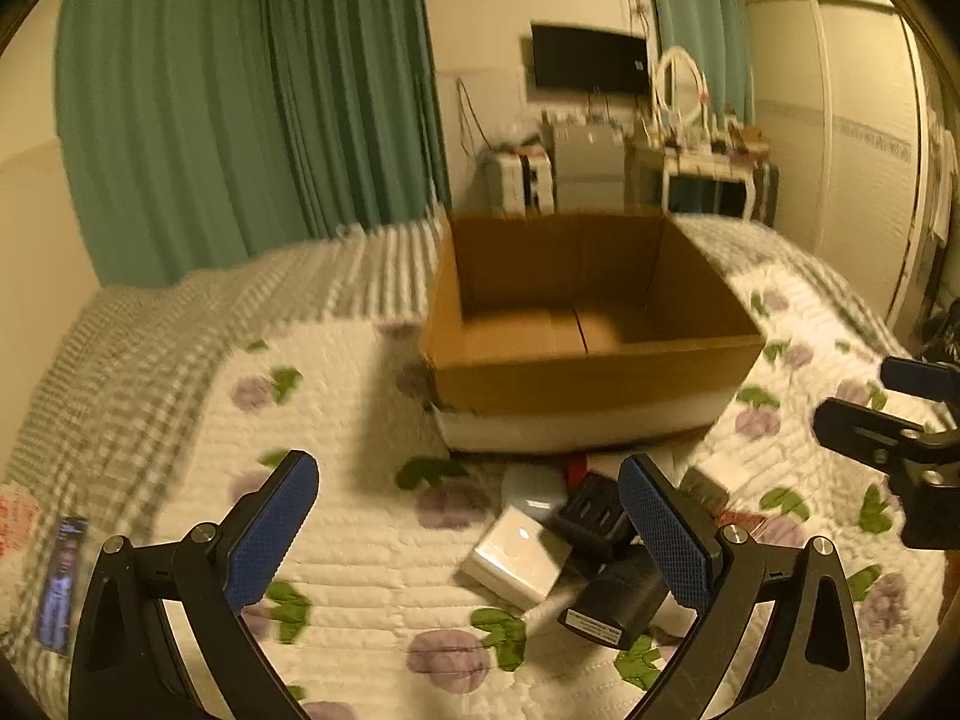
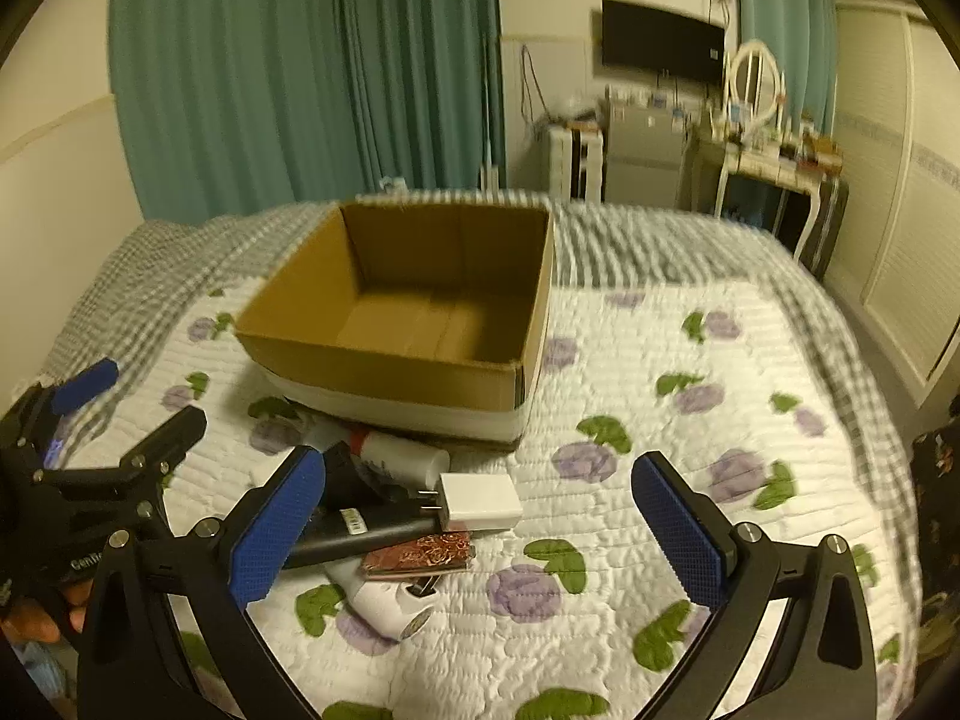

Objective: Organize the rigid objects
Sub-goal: 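Grasp the black charger with the left tool while the right tool grasps the white adapter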

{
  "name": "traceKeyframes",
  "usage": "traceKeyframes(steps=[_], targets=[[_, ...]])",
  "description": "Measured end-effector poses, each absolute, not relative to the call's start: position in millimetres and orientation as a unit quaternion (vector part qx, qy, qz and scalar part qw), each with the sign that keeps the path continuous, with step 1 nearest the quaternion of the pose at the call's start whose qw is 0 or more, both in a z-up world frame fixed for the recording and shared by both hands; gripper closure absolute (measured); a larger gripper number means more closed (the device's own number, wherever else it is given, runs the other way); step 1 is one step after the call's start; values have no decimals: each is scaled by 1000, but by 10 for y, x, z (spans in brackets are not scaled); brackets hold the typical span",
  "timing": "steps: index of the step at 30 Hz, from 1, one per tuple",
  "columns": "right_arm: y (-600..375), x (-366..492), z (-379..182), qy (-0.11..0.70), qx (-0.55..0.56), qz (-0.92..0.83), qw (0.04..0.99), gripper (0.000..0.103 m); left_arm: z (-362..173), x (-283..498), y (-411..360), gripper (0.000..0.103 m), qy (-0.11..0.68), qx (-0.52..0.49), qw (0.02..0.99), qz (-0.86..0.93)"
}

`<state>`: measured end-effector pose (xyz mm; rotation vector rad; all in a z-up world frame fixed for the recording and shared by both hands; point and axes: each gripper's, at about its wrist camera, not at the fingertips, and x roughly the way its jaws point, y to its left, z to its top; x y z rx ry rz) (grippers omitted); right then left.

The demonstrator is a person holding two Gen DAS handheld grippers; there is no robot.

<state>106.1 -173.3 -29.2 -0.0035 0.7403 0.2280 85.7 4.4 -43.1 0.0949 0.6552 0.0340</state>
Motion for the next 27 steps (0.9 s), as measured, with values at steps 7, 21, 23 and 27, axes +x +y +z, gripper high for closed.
traceKeyframes(steps=[7,21,23,27], targets=[[-1587,1528,-1005,444,-10,128,887,14,-877,1054,-112,1,353,65,933,-17],[-1841,1787,-1414,482,59,153,861,31,-1142,1268,-389,4,387,93,915,-65],[-1933,1746,-1380,478,66,150,863,31,-1137,1284,-438,4,390,89,913,-80],[-2034,1668,-1248,465,59,143,872,31,-1196,1312,-602,5,406,105,900,-120]])
